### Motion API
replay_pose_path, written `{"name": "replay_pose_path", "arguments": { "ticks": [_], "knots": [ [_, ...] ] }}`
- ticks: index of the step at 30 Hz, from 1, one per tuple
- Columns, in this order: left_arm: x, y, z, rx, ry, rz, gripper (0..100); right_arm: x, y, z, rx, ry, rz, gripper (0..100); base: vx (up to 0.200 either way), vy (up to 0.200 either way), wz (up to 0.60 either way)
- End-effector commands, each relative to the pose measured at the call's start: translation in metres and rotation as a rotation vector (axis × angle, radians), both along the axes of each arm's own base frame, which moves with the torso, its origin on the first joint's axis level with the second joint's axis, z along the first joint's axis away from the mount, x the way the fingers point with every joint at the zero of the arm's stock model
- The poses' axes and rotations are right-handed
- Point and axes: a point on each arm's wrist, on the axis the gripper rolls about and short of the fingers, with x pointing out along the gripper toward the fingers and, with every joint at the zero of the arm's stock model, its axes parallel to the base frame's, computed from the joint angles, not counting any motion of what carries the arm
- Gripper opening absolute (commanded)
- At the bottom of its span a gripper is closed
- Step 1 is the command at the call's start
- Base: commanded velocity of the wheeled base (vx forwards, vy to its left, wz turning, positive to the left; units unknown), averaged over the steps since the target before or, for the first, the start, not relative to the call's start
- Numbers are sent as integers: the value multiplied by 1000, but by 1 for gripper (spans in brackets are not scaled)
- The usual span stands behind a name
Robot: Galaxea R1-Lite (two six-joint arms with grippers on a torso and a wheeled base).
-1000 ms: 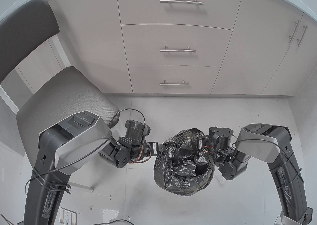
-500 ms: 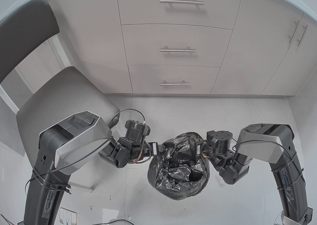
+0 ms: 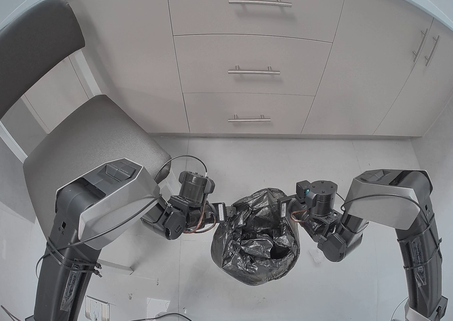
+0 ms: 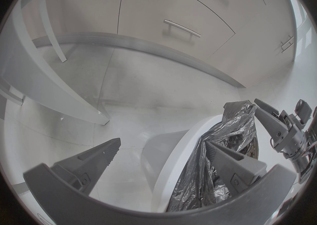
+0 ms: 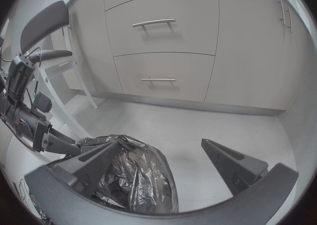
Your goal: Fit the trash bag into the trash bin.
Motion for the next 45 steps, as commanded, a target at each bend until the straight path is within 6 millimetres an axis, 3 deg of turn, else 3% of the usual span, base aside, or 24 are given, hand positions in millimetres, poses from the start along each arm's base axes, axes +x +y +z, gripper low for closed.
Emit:
{"name": "replay_pose_path", "arguments": {
  "ticks": [1,7,14,19,27,45],
  "knots": [
    [0,0,0,0,1,0,100,1,-1,5,4,-8,-1,100,0,0,0],
    [0,0,0,0,1,0,100,0,-3,6,2,-4,2,100,0,0,0],
    [0,0,0,0,1,0,100,-27,-13,21,-45,49,186,100,0,0,0],
    [0,0,0,0,1,0,100,-29,-14,25,-58,42,202,100,0,0,0],
    [0,0,-1,1,2,0,100,-8,-24,16,-48,20,135,100,0,0,0],
    [0,0,-1,2,2,1,100,1,-31,1,-54,38,108,100,0,0,0]
  ]
}}
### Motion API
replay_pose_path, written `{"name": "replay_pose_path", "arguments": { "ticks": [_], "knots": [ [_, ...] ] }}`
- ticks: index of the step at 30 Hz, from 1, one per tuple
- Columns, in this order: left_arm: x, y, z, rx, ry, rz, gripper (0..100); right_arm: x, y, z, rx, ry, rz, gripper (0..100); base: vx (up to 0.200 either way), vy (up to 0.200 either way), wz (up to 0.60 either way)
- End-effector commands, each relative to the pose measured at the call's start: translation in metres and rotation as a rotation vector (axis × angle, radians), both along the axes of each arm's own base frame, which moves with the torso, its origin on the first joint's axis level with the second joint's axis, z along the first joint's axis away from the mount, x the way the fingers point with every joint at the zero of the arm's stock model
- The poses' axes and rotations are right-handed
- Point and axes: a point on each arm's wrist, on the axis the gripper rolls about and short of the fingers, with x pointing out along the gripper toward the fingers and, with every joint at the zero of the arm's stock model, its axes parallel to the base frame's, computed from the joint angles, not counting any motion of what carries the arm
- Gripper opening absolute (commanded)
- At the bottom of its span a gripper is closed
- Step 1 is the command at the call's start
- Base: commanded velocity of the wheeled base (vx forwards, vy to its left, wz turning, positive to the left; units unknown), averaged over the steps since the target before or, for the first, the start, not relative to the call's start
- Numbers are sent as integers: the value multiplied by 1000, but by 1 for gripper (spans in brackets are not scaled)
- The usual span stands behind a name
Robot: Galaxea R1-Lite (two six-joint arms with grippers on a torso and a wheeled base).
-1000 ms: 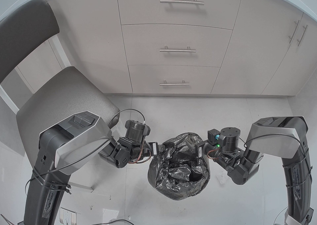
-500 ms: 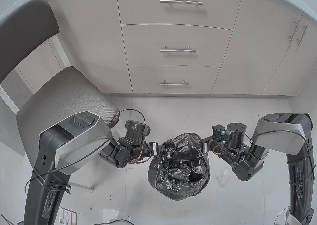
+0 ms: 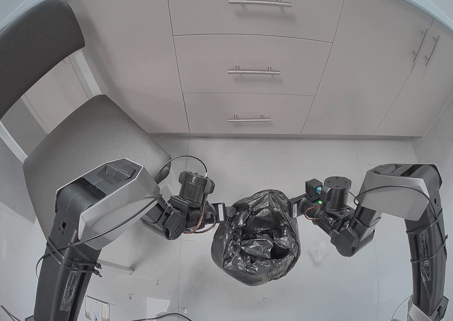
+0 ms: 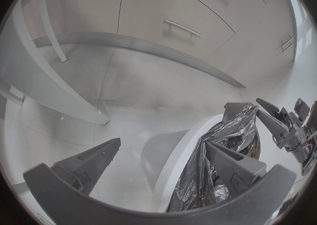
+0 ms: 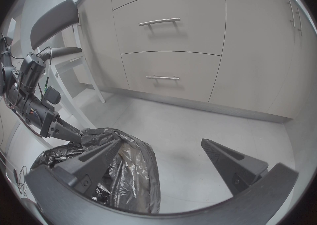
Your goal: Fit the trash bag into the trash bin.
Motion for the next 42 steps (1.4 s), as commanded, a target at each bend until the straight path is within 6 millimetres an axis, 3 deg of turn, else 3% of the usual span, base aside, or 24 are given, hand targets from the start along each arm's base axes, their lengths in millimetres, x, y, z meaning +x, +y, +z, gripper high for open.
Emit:
{"name": "replay_pose_path", "arguments": {
  "ticks": [1,17,25,42],
  "knots": [
    [0,0,0,0,1,1,100,1,-1,-5,-4,9,-4,100,0,0,0],
    [-2,0,-1,3,4,-2,100,17,-10,-23,-8,11,-48,100,0,0,0],
    [-2,0,-1,4,4,-1,100,27,-19,-44,-22,50,-75,100,0,0,0],
    [-2,0,-1,4,2,-2,100,35,-29,-42,-1,110,-113,100,0,0,0]
  ]
}}
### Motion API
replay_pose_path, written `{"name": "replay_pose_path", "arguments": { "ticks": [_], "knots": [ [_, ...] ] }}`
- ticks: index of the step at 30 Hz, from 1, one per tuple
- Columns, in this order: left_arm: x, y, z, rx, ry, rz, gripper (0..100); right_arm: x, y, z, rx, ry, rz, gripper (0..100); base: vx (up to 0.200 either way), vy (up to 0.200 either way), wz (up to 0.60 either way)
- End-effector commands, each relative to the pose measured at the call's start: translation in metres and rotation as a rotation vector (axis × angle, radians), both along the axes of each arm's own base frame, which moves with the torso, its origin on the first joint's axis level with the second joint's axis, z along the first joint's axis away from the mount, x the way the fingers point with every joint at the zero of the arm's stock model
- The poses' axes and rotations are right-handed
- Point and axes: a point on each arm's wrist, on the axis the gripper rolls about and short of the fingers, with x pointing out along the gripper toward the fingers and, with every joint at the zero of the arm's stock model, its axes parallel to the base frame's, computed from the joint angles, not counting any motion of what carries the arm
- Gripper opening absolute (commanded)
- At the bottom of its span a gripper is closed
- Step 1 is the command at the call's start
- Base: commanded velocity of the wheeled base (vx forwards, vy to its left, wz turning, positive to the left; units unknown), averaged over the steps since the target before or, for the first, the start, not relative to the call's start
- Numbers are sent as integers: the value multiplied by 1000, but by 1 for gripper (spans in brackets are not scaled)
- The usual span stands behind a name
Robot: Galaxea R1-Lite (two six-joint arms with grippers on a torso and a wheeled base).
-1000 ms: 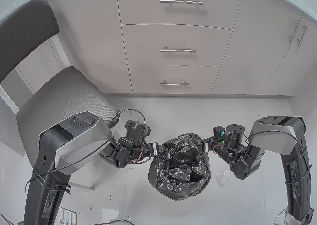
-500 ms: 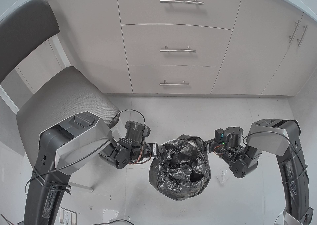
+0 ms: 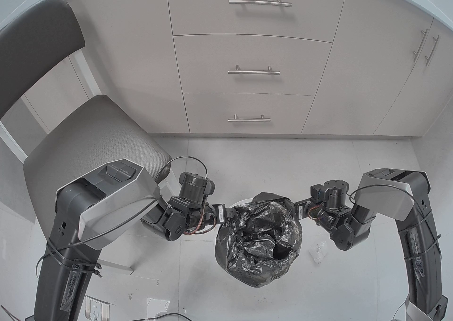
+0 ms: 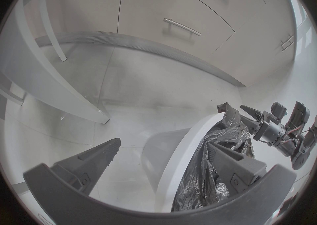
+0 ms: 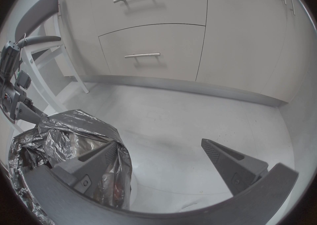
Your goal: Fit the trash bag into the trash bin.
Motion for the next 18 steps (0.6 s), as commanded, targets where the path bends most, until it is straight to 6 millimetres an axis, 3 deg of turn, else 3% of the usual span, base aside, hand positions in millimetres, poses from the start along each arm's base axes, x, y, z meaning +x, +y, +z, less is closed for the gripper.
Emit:
{"name": "replay_pose_path", "arguments": {
  "ticks": [1,9,18],
  "knots": [
    [0,0,0,0,-1,0,100,2,0,3,-1,14,0,100,0,0,0],
    [0,0,0,0,-1,0,100,0,0,8,-2,28,-1,100,0,0,0],
    [-2,0,4,-7,1,3,100,-24,13,55,20,-17,59,100,0,0,0]
  ]
}}
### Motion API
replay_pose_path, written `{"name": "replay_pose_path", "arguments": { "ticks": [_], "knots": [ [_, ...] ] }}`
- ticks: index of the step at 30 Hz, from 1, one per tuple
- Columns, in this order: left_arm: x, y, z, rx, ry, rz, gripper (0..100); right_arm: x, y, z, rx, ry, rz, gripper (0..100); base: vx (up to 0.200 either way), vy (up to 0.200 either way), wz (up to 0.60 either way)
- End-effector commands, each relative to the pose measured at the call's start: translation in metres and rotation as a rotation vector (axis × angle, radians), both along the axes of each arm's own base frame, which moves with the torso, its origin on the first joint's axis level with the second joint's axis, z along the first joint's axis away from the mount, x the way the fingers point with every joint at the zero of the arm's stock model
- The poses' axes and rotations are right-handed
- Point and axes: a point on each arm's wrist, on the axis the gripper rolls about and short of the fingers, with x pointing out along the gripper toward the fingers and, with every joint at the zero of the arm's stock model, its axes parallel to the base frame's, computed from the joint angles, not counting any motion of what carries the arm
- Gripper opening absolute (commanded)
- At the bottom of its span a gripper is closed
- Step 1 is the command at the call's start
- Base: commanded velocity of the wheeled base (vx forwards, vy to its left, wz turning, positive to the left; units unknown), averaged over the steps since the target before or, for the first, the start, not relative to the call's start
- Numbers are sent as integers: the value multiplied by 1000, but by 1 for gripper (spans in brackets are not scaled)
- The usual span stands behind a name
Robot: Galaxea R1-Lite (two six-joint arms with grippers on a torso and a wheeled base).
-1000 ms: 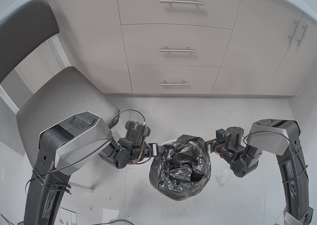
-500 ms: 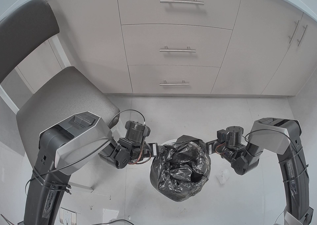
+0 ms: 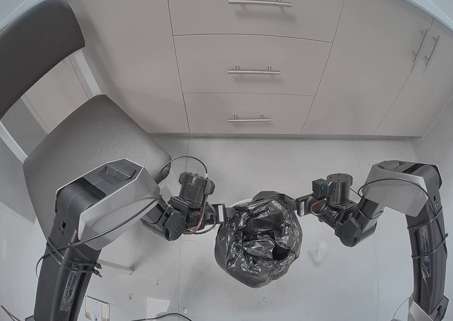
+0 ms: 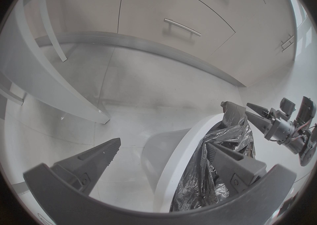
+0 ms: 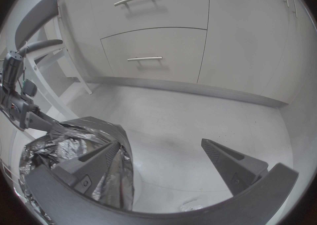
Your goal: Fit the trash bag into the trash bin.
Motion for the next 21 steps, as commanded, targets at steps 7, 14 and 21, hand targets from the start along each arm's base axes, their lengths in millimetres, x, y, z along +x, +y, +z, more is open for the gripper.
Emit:
{"name": "replay_pose_path", "arguments": {
  "ticks": [7,14,21],
  "knots": [
    [-9,-5,19,-32,-45,13,100,-23,19,27,10,-17,79,100,0,0,0],
    [-12,-11,21,-44,-56,26,100,-23,19,28,12,-25,79,100,0,0,0],
    [-5,-7,19,-43,-64,42,100,-25,22,28,15,-29,86,100,0,0,0]
  ]
}}
